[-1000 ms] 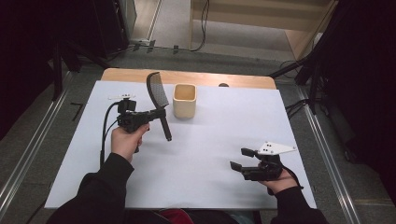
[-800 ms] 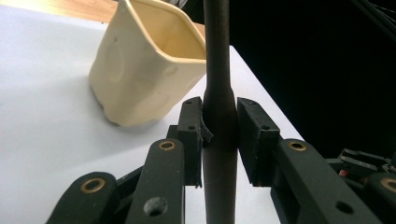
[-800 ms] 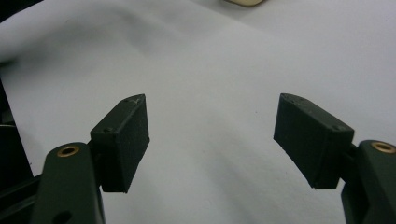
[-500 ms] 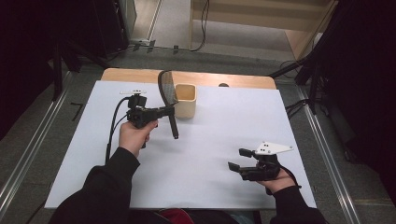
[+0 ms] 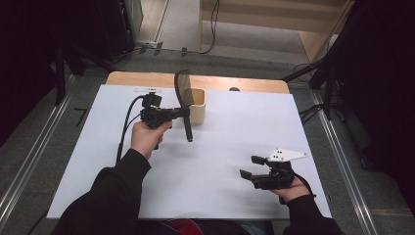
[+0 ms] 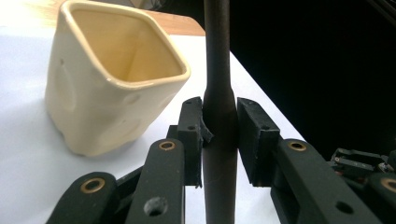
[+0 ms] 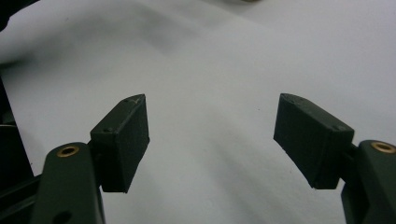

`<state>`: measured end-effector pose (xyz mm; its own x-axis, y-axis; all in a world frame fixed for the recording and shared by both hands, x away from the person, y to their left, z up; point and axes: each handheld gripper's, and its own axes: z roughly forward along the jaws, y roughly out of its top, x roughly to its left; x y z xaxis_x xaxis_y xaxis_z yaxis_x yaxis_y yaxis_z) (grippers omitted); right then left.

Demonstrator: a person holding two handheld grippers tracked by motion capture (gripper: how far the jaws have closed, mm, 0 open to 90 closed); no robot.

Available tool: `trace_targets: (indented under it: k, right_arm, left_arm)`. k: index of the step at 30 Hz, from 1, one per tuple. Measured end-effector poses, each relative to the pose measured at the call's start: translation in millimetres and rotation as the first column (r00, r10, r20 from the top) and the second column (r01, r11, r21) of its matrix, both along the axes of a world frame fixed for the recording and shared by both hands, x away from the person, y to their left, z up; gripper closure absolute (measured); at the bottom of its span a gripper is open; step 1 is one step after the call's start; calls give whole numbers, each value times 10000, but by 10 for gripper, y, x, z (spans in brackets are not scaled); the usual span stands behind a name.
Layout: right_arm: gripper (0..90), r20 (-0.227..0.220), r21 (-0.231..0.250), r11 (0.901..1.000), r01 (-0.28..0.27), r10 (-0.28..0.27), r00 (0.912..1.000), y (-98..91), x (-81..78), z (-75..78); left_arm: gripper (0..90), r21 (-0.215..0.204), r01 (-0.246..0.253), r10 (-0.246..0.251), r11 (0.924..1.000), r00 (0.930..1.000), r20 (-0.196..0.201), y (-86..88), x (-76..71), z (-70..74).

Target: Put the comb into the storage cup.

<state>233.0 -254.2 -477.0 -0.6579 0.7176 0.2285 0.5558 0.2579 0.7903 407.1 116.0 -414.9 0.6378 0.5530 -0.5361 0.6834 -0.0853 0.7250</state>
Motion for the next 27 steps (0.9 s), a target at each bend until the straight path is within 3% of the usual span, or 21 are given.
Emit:
trace_targets:
  k: [27]
  right_arm:
    - [247, 92, -51, 10000, 53, -52, 9999, -13, 2, 0]
  left_arm:
    - [729, -27, -164, 165, 9999, 9997, 171, -83, 307, 379]
